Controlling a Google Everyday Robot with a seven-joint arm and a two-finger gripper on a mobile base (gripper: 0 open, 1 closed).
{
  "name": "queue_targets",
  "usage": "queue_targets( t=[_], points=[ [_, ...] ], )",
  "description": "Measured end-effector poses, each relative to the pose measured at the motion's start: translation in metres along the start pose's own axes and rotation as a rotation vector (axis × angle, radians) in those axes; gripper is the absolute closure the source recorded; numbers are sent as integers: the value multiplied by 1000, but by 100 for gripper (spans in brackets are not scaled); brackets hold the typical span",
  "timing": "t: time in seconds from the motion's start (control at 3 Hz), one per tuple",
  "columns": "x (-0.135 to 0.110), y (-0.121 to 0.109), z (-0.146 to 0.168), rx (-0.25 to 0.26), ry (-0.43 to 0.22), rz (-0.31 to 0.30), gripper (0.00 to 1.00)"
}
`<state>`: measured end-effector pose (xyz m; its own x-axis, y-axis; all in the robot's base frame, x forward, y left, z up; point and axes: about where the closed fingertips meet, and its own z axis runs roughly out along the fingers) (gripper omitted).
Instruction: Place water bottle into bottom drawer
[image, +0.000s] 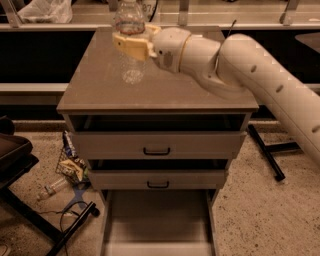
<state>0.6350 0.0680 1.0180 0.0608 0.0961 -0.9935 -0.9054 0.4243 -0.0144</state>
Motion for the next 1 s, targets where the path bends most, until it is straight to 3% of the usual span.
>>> queue_targets(
  t=[0.33, 0.67, 1.0],
  points=[
    [15, 40, -26, 37, -31, 49, 100],
    [73, 61, -76, 113, 19, 101, 100],
    [170, 79, -147, 165, 128, 150, 100]
  ],
)
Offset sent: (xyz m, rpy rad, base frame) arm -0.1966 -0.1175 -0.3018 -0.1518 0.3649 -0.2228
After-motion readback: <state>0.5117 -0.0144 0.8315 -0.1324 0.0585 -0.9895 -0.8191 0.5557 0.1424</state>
